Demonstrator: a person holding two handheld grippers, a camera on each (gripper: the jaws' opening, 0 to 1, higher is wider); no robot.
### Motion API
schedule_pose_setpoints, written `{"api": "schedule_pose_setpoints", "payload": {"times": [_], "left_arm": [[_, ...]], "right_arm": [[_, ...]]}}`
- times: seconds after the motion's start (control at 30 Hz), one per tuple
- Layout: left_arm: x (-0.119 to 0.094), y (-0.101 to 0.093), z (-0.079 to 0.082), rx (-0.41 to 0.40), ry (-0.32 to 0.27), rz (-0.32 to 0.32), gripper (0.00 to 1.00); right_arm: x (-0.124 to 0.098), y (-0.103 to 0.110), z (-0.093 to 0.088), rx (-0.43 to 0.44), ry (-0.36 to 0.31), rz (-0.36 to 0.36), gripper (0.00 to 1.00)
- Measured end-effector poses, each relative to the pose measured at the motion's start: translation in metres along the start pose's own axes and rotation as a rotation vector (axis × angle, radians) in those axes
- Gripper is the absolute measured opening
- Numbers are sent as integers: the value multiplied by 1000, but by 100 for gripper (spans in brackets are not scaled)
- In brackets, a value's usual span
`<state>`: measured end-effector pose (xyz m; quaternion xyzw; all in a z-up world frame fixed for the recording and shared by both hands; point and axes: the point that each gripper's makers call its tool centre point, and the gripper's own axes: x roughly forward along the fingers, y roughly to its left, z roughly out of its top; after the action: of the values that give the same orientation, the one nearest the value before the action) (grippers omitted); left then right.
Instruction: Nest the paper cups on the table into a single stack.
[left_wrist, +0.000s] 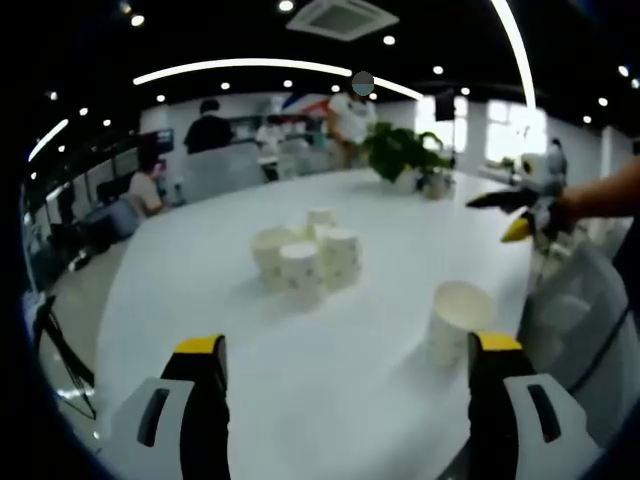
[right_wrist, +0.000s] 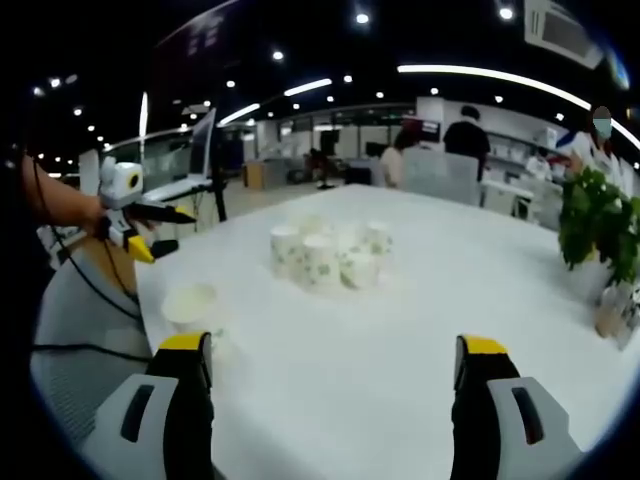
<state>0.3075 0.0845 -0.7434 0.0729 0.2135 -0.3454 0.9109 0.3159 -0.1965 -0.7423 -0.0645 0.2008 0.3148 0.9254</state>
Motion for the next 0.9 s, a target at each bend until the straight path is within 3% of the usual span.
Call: {"api": "schedule_pose_setpoints", "payload": {"times": [0.63, 0.9], "left_arm": [[-4, -2, -5, -3, 4, 3, 98], [-4, -5, -7, -8, 4, -3, 98]], "right_arm": [[24, -4, 0, 3, -12, 40, 99], [36, -8, 2, -35, 9, 54, 98]]}}
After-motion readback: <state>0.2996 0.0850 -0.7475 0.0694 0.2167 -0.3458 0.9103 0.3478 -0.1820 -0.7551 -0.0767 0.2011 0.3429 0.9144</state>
